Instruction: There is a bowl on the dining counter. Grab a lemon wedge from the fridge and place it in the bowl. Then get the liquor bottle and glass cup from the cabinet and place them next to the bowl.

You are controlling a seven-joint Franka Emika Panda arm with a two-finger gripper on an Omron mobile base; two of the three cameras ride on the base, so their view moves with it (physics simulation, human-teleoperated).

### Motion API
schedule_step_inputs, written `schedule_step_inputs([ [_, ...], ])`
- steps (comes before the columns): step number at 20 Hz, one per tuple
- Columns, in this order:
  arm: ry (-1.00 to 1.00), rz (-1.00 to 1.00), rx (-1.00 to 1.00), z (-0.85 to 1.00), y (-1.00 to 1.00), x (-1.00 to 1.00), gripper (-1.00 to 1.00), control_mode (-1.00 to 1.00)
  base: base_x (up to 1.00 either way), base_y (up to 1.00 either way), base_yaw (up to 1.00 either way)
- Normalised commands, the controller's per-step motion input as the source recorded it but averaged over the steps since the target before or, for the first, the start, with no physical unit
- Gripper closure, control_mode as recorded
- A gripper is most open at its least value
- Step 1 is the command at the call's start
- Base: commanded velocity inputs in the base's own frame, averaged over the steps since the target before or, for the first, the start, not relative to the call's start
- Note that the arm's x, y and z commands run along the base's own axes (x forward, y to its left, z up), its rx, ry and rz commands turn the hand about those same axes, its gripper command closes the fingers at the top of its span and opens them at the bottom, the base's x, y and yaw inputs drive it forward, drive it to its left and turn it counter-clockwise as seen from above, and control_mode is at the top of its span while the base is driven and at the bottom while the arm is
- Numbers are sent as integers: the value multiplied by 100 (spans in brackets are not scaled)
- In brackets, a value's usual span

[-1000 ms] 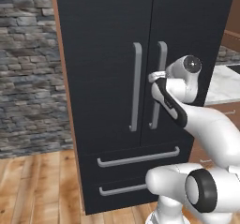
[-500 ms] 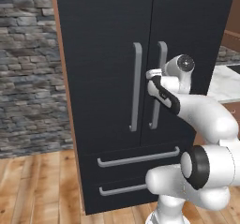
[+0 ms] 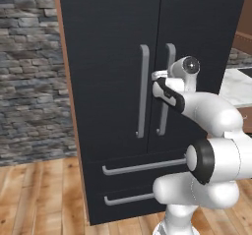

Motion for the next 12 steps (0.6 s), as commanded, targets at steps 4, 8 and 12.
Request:
schedule_step_inputs([
  [4,0,0,0,-9,0,44,-100,-100,0,0,0],
  [8,0,0,0,-13,0,31,100,-100,0,0,0],
  [12,0,0,0,-2,-2,-2,100,-100,0,0,0],
])
